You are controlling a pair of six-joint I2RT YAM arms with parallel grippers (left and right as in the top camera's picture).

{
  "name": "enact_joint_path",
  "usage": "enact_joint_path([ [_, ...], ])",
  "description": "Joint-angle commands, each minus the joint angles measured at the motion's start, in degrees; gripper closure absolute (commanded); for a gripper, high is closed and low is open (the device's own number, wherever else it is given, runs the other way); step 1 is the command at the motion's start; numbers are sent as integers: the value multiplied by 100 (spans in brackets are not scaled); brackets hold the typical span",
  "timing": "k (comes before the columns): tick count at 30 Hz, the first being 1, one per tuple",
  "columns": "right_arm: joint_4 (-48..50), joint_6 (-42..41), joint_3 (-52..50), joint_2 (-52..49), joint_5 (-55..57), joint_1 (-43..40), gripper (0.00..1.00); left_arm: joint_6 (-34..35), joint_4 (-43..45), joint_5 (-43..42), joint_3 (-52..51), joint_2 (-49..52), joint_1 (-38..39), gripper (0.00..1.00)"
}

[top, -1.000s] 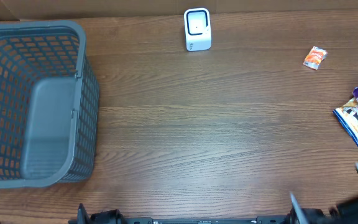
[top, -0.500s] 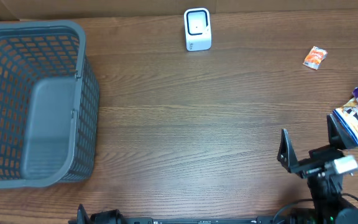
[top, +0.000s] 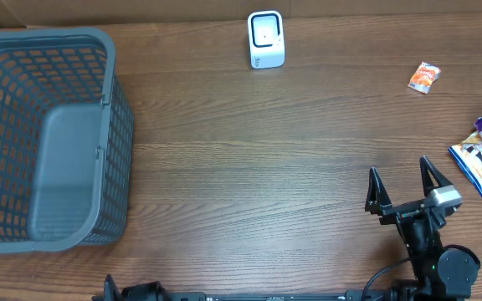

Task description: Scan the item barcode

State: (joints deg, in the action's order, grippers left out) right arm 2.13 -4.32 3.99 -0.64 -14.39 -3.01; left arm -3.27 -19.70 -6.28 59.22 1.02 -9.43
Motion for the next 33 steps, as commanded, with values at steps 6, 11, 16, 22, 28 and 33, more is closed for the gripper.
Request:
enact_joint_path([
  [6, -162, -50, -356, 33, 83, -22, 0, 70, 4, -70, 0, -76, -42, 0],
  [11, -402, -138, -356, 26, 168, -17, 0, 70, 4, -68, 0, -76, -39, 0],
  [16, -590, -1235, -356, -170, 175, -11, 0, 74, -13, -83, 0, -76, -42, 0],
  [22, -568, -1333, -354, -442, 173, -13, 0, 76, -170, -109, -37, -76, -39, 0],
  [28, -570, -1333, -354, -442, 173, -13, 0, 76, -754, -610, -179, -76, -39, 0],
  [33, -568, -1331, -354, -442, 173, -13, 0, 68, -1556, -1582, -321, -76, -39, 0],
])
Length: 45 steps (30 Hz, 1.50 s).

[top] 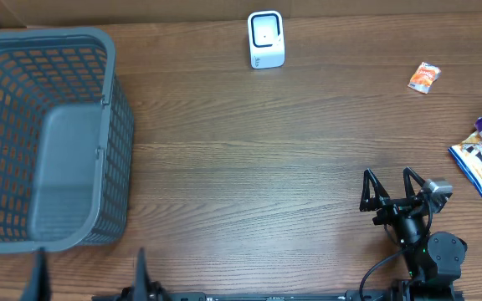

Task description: Scan the item barcode

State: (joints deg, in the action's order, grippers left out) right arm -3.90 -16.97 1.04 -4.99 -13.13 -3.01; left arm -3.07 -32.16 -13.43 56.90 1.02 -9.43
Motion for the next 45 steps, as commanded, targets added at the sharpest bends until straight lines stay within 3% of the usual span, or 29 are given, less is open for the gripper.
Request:
enact_joint_path([
  [1, 35, -66, -59, -7, 46, -13, 0, -37, -501, -785, -87, -76, -39, 0],
  [5, 35, -66, -59, -7, 46, -13, 0, -83, -1392, -544, -173, -76, -39, 0],
  [9, 35, -68, -59, -7, 46, -13, 0, -173, -1287, -542, -813, -76, -42, 0],
  [14, 35, -68, -59, -7, 46, -13, 0, -269, -63, -557, -2177, -76, -39, 0],
  [21, 35, -68, -59, -7, 46, -13, 0, -254, 2719, -756, -4105, -76, -17, 0],
  [23, 35, -68, -59, -7, 46, -13, 0, -302, 3134, -662, -4463, -79, -20, 0],
  [34, 35, -68, -59, -7, 46, -13, 0, -337, 3246, 649, -5460, -81, 332, 0],
  [45, 35, -68, -59, -7, 46, -13, 0, -378, 2806, 813, -5663, -83, 367, 0],
])
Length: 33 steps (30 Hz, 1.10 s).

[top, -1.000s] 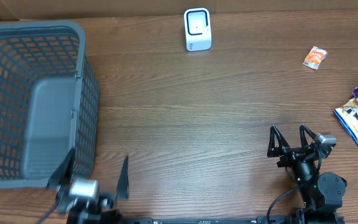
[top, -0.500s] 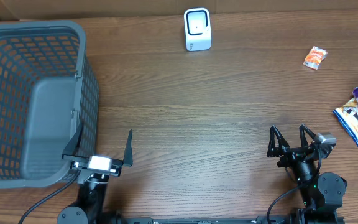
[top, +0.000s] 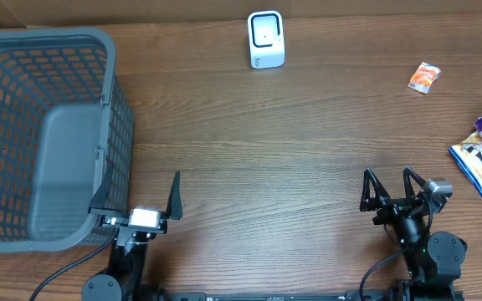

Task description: Scan the item barcode

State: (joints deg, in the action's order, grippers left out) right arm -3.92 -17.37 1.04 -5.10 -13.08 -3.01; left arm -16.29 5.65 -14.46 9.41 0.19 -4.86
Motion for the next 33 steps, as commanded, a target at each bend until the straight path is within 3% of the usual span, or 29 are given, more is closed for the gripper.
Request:
enact_joint_path([
  [1, 37, -28, -59, 4, 42, -13, 0, 946, -970, 909, -914, 0, -90, 0],
  [23, 37, -28, -59, 17, 42, 70, 0, 946, -968, 909, -914, 7, -83, 0],
  [27, -31, 153, -59, 22, 671, 63, 0, 944, -968, 909, -914, 7, -83, 0],
  [33, -48, 527, -59, 149, 691, 70, 0, 944, -968, 909, -914, 7, -83, 0],
])
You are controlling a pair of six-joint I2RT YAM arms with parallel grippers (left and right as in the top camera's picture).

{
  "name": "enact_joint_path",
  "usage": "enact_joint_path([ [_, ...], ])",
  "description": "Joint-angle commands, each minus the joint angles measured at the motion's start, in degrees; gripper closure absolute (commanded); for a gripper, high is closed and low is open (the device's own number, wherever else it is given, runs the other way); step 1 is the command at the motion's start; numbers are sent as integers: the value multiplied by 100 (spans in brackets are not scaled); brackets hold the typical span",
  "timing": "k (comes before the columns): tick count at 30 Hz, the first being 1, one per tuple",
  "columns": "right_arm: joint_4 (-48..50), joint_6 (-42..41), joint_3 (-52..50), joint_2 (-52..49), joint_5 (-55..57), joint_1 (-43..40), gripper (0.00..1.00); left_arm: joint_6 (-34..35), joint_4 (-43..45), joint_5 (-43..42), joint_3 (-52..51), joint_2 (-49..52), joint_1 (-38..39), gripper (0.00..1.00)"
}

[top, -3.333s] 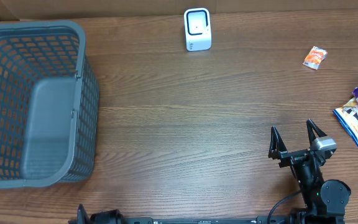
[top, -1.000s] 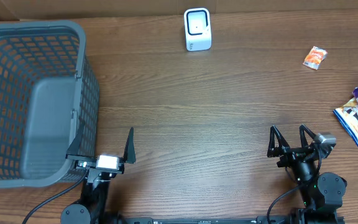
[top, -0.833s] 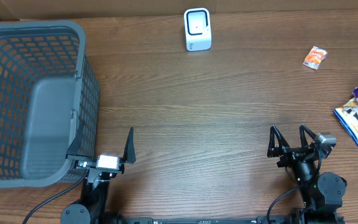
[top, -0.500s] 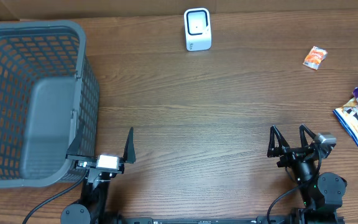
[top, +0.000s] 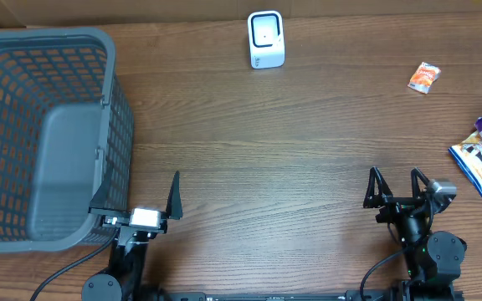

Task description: Scan the item barcode

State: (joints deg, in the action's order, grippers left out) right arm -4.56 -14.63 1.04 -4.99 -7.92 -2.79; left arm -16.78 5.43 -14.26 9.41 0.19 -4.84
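Note:
A white barcode scanner [top: 266,39] stands at the far edge of the wooden table, middle. Packaged items lie at the right edge: a blue snack packet [top: 479,163], a purple packet and a small orange sachet [top: 423,77] farther back. My right gripper [top: 396,185] stands open near the front right, empty, well left of the packets. My left gripper [top: 138,198] stands open at the front left, one finger over the basket's corner, holding nothing.
A large grey mesh basket [top: 23,75] fills the left side of the table. A white item corner shows at the right edge. Bare wood lies between scanner and grippers.
My right gripper has shifted slightly to the right. The left gripper, the scanner and the packets are where they were.
At first only my right gripper showed, open at the front right. It then stood slightly nearer and narrower while the left arm's fingers appeared at the bottom edge. Later the left gripper stood open beside the basket, where it remains.

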Motion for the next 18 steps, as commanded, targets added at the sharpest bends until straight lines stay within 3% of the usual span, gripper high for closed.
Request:
enact_joint_path([
  [1, 15, 293, -59, 210, 168, 48, 0, 994, -946, 890, -914, 7, -85, 0],
  [18, 15, 496, -59, 487, 142, 48, 0, 994, -946, 890, -914, 7, -85, 0],
])
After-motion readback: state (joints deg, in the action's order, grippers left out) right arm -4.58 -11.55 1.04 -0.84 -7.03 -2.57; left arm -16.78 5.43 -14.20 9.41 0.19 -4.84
